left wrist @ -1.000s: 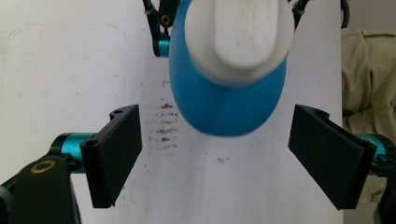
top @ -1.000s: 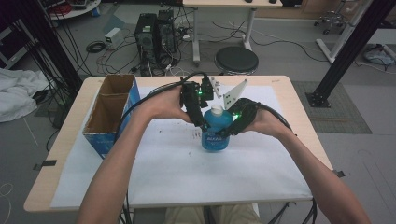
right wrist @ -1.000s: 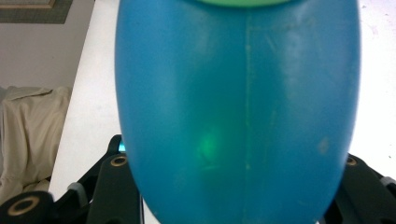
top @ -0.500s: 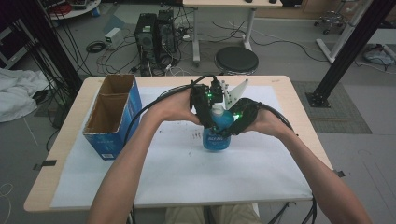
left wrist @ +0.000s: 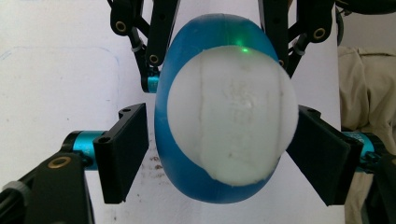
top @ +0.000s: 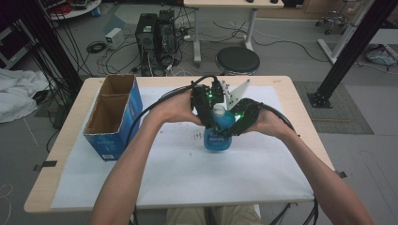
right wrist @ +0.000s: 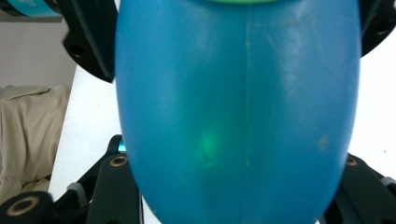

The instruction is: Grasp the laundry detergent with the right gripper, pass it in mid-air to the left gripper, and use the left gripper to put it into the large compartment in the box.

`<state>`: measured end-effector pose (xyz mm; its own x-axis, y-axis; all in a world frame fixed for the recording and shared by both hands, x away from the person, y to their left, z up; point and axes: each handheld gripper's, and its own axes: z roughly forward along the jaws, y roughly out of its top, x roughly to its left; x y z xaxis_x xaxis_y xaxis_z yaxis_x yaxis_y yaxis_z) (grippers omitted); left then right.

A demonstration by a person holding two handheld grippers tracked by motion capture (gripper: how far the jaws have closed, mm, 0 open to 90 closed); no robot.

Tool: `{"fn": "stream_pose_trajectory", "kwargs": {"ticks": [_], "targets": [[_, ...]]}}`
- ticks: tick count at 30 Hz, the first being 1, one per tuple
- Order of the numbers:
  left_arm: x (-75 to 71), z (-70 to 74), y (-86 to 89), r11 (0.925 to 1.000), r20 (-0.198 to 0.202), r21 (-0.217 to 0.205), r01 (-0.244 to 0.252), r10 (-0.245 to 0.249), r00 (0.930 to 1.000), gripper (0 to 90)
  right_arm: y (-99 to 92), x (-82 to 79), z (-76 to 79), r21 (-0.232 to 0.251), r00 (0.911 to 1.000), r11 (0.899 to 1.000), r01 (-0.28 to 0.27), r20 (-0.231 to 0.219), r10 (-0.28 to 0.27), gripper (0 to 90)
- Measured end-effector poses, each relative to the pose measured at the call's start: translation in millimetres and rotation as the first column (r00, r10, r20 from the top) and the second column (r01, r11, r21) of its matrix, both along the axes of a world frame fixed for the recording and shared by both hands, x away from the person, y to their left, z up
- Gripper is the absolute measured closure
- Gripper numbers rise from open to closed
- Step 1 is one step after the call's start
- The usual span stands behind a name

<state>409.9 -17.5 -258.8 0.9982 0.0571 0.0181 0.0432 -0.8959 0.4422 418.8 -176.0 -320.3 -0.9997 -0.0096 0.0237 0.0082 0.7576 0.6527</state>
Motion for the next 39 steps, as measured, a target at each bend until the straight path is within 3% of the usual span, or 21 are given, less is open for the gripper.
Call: {"fn": "stream_pose_trajectory", "kwargs": {"ticks": [39], "targets": [[1.0, -4.3, -2.2, 0.9997, -0.016, -0.025, 0.005, -0.005, 0.9999, 37.9, 2.6, 0.0, -2.9, 0.002, 1.0, 1.0, -0.003, 0.002, 0.003, 45.9]]}}
